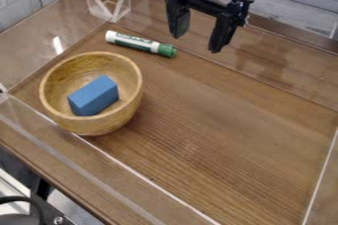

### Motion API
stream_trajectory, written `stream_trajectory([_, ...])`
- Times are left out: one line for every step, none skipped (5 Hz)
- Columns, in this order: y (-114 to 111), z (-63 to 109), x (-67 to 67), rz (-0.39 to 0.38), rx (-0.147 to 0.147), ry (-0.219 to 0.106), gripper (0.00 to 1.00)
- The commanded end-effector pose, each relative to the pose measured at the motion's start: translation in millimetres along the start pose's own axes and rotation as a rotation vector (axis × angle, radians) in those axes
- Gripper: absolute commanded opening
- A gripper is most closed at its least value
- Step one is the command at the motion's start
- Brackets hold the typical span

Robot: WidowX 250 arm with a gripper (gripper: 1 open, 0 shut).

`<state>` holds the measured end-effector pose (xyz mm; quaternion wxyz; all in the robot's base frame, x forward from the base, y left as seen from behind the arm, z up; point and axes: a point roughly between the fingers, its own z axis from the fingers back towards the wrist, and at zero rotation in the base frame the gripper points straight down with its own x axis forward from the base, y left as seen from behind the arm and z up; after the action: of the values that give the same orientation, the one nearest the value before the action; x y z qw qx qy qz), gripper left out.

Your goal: Put the green marker in the brown bowl

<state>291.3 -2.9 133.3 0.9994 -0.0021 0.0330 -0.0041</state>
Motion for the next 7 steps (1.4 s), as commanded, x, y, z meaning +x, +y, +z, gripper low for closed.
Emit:
stream_trajectory([6,-5.8,6.5,-0.118,0.014,0.007,1.00])
stream_trajectory([21,-8.7,23.5,-0.303,0.031,0.006,1.00])
stream_trajectory([29,-13.3,32.5,-0.450,0.050,0.005,1.00])
stream_trajectory([36,-18.7,41.4,-0.575,0.071,0.005,1.00])
stream_trajectory([42,-24.1,51.4,-0.689,0.092,0.001,1.00])
stream_trajectory([49,-29.7,59.7,-0.778,0.109,-0.003,1.00])
stream_trajectory([57,-35.9,68.3,-0.852,0.123,-0.009,1.00])
